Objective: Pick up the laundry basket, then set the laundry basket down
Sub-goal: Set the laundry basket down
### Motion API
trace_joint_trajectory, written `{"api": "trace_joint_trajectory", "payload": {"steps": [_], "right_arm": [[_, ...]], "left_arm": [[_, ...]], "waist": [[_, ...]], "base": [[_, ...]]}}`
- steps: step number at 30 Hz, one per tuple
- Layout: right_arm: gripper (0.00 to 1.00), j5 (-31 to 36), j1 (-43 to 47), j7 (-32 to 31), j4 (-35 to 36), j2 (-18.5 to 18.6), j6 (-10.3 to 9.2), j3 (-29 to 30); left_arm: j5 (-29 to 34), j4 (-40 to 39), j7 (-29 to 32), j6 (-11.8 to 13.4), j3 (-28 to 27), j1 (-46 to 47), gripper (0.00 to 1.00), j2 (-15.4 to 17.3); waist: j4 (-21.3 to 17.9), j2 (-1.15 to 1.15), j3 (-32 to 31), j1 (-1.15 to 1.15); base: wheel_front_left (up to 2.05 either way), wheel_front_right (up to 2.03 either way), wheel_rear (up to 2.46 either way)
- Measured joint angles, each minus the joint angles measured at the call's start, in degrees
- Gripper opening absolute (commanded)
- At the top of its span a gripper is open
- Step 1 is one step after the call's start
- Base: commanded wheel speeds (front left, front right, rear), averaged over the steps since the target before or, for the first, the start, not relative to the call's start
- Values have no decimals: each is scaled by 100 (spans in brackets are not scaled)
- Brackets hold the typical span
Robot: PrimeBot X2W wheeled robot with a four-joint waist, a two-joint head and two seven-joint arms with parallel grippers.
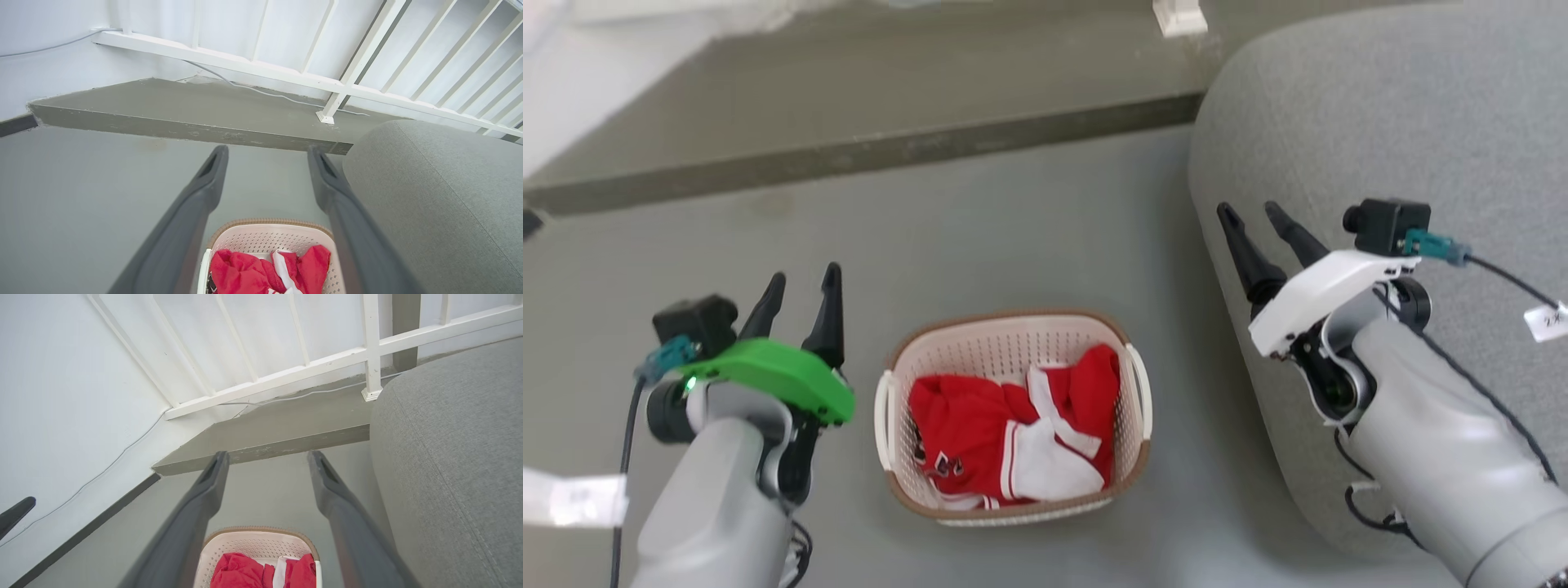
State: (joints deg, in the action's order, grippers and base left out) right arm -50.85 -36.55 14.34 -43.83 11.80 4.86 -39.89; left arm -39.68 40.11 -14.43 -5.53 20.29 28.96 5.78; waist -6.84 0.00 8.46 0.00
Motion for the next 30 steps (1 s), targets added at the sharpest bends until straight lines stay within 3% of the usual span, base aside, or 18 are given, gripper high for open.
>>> {"api": "trace_joint_trajectory", "payload": {"steps": [8, 13, 22, 30], "right_arm": [[100, 598, 587, 0, 817, 24, -255, 521], [100, 942, 1033, 0, 1389, 130, -548, 1026], [100, 1418, 1663, 1, 1965, 216, -750, 1356], [100, 1692, 2090, 1, 2349, 165, -801, 1562]], "left_arm": [[254, -646, 1, 1, -382, -751, 100, 31], [527, -1140, 0, 108, -647, -1202, 100, 31], [913, -1735, 0, 160, -810, -1650, 100, -77], [1074, -2071, 0, 178, -954, -1987, 100, -102]], "waist": [[31, 0, -467, 0], [22, 0, -686, 0], [32, 0, -767, 0], [47, 0, -779, 0]], "base": [[0, 0, 0], [0, 0, 0], [0, 0, 0], [0, 0, 0]]}}
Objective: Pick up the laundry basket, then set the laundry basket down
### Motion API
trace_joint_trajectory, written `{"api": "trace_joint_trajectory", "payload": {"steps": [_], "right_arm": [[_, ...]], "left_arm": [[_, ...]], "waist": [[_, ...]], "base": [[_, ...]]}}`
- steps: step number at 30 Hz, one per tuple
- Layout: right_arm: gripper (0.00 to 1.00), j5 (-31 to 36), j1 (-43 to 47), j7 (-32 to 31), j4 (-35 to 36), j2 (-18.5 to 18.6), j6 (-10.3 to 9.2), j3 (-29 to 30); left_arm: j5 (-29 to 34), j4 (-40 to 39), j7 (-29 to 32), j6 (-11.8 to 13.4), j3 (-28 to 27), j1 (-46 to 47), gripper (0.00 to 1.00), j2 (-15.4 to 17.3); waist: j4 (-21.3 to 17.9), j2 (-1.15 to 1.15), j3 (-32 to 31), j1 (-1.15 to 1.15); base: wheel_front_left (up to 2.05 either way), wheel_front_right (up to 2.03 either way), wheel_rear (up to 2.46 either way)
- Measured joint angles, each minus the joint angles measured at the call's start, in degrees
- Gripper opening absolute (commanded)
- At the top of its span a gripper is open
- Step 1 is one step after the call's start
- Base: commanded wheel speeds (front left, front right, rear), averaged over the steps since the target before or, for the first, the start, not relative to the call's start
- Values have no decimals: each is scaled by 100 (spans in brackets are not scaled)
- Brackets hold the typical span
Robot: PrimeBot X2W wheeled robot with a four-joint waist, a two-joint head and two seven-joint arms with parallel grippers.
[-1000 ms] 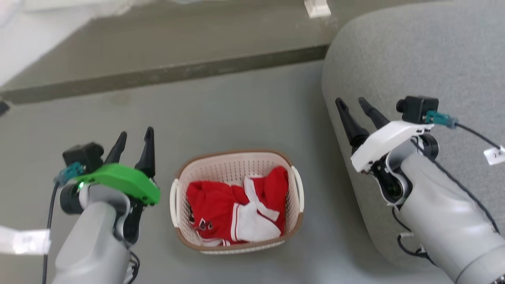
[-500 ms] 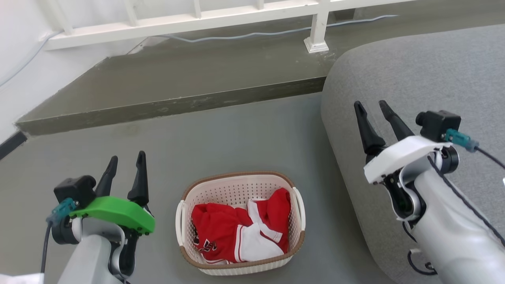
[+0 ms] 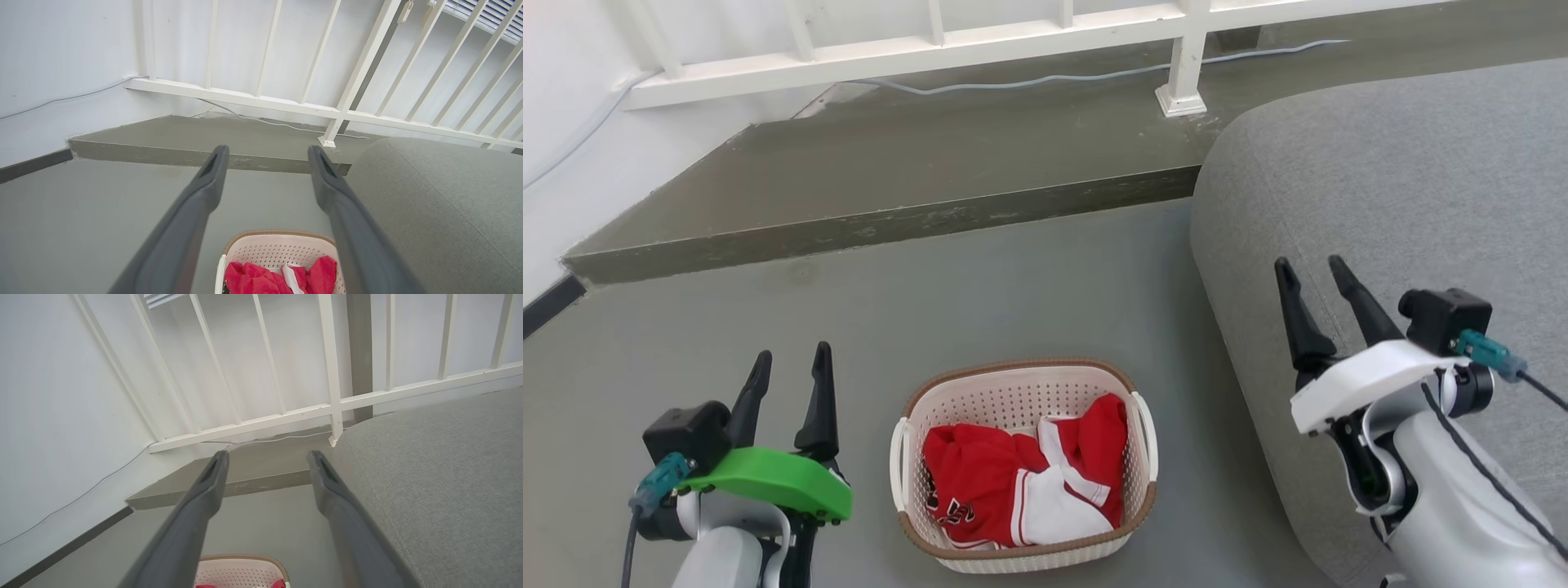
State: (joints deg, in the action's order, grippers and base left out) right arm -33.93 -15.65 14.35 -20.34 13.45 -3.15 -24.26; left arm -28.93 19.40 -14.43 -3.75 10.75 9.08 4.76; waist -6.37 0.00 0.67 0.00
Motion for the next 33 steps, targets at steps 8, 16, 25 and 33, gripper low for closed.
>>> {"api": "trace_joint_trajectory", "payload": {"steps": [8, 16, 25, 33], "right_arm": [[100, 232, 300, 0, 243, -85, -8, 121], [100, 380, 497, 0, 407, -122, -8, 212], [100, 535, 675, 0, 512, -215, 2, 294], [100, 602, 720, 0, 550, -249, 11, 357]], "left_arm": [[201, -230, 0, -1, -65, -185, 100, -55], [250, -352, 0, -1, -115, -352, 100, -92], [302, -417, 0, -10, -156, -454, 100, -151], [403, -461, 0, -25, -177, -517, 100, -169]], "waist": [[14, 0, 13, 0], [26, 0, 16, 0], [43, 0, 13, 0], [61, 0, 12, 0]], "base": [[0, 0, 0], [0, 0, 0], [0, 0, 0], [0, 0, 0]]}}
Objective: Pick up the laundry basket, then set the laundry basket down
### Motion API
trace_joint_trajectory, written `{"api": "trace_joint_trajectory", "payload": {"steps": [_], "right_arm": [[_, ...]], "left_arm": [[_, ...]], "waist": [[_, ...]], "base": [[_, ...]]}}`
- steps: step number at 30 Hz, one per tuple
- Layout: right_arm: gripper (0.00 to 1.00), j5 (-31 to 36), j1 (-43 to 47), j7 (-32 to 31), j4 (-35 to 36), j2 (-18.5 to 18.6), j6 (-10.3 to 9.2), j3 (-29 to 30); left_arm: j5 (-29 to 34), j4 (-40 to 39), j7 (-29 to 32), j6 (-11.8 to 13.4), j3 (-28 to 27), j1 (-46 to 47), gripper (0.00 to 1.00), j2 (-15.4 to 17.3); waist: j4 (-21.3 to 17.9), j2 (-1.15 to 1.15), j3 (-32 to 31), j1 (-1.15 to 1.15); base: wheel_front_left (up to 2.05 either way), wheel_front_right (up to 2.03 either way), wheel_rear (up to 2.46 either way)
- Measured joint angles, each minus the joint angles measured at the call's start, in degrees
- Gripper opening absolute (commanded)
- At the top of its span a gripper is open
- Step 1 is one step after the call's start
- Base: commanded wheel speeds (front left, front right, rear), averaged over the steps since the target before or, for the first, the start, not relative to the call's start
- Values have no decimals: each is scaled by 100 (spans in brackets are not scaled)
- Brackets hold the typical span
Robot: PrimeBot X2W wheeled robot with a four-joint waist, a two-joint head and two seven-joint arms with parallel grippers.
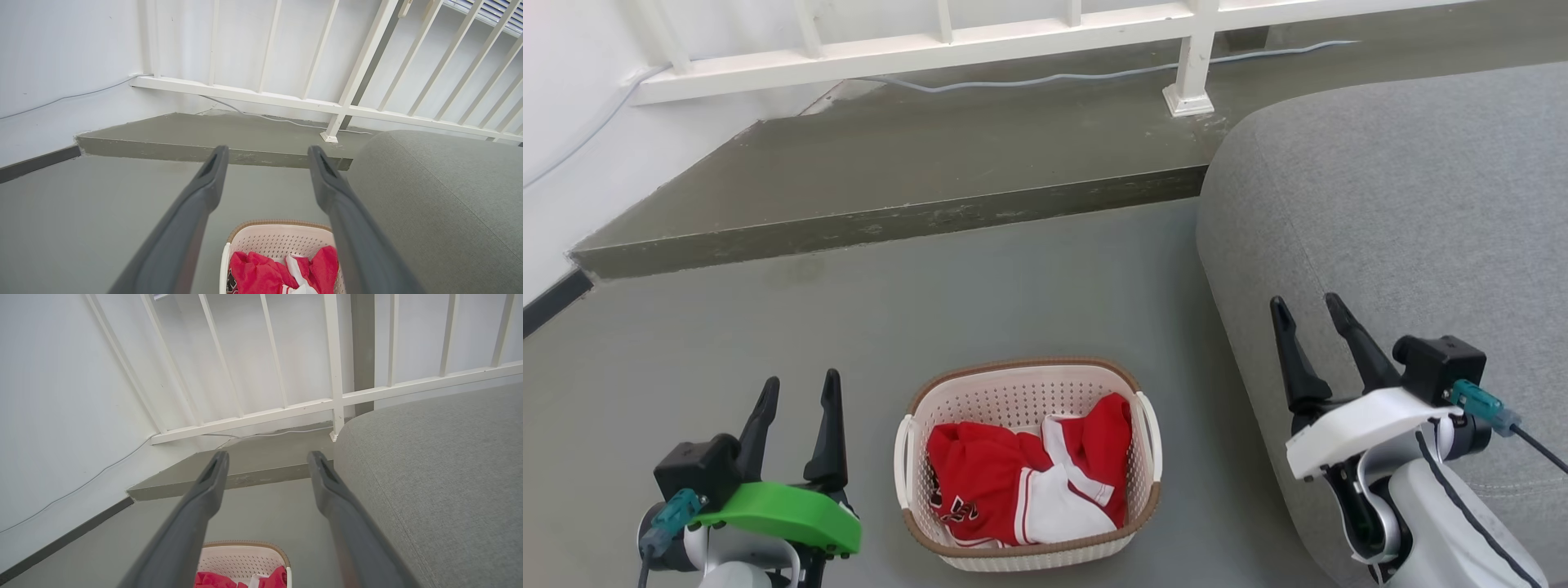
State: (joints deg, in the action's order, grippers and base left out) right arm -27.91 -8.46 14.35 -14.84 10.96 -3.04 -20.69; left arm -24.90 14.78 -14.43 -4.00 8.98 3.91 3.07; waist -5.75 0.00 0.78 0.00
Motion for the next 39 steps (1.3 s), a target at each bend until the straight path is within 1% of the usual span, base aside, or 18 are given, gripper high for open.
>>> {"api": "trace_joint_trajectory", "payload": {"steps": [12, 16, 17, 22, 27, 30, 36, 39], "right_arm": [[100, 88, 99, 0, 24, -58, 75, 64], [100, 129, 107, 0, 27, -78, 99, 108], [0, 129, 108, 0, 29, -90, 102, 118], [0, 122, 358, -10, -241, -207, 99, 68], [0, -19, 453, -36, -269, -229, 102, 133], [0, -153, 453, -77, -266, -240, 146, 200], [0, -692, 453, -189, -248, -292, 182, 343], [0, -851, 453, -257, -241, -315, 203, 407]], "left_arm": [[32, -38, 0, -12, -48, -44, 100, -21], [54, -38, 0, -52, -71, -46, 100, -24], [53, -36, 0, -59, -67, -51, 0, -25], [52, 255, 11, -57, -5, -168, 0, -88], [-70, 318, 78, -57, -40, -215, 0, -101], [-247, 326, 135, -57, -96, -215, 0, -102], [-759, 341, 297, -58, -180, -214, 0, -103], [-957, 341, 342, -58, -208, -214, 0, -104]], "waist": [[7, 0, -7, 0], [5, 0, -11, 0], [4, 0, -13, 0], [4, 0, -14, 0], [12, 0, -15, 0], [29, 0, -17, 0], [75, 0, -21, 0], [91, 0, -23, 0]], "base": [[0, 0, 0], [0, 0, 0], [0, 0, 0], [0, 0, 0], [0, 0, 0], [0, 0, 0], [0, 0, 0], [0, 0, 0]]}}
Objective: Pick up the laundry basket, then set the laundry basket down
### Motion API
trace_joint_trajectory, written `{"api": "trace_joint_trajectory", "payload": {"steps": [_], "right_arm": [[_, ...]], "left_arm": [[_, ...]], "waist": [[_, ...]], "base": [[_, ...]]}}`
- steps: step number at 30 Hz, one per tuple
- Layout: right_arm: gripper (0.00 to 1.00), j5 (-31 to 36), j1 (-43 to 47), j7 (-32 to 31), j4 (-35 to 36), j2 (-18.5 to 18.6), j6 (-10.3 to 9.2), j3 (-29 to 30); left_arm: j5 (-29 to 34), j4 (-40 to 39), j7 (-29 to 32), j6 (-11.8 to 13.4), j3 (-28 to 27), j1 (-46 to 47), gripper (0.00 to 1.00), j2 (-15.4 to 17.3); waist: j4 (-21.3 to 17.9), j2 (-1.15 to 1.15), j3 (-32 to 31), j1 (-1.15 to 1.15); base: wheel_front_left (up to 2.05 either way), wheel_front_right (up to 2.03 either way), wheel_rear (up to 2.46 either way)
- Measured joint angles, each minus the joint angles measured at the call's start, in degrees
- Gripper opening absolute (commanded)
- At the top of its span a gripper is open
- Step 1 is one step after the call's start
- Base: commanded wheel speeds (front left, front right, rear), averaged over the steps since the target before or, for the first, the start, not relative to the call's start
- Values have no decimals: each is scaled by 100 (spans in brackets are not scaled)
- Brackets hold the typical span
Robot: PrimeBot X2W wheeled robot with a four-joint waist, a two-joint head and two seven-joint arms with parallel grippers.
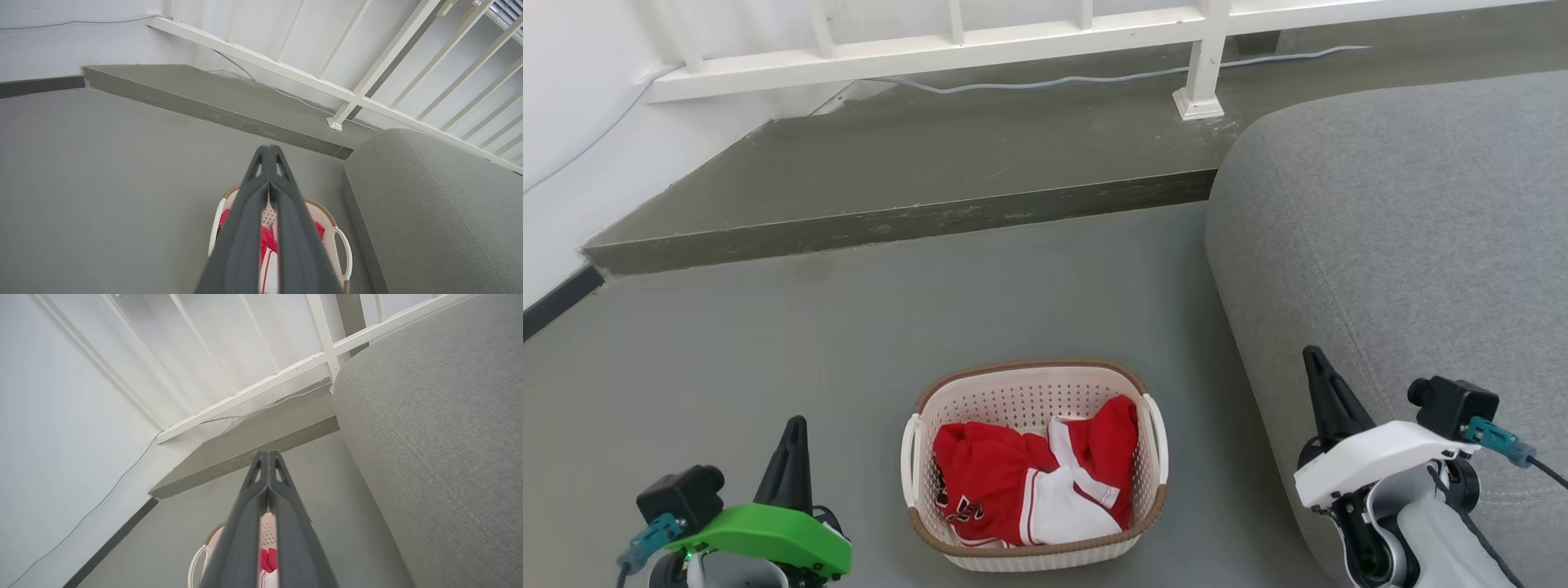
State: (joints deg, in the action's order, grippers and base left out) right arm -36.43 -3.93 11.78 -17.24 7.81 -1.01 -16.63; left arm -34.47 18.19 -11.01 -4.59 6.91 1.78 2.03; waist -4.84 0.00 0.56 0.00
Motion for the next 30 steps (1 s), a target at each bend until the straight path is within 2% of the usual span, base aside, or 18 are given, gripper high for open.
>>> {"api": "trace_joint_trajectory", "payload": {"steps": [30], "right_arm": [[0, -1708, 0, -531, 26, -148, 248, 725]], "left_arm": [[-1688, -18, 570, -52, -382, 12, 0, -8]], "waist": [[153, 0, -12, 0]], "base": [[0, 0, 0]]}}
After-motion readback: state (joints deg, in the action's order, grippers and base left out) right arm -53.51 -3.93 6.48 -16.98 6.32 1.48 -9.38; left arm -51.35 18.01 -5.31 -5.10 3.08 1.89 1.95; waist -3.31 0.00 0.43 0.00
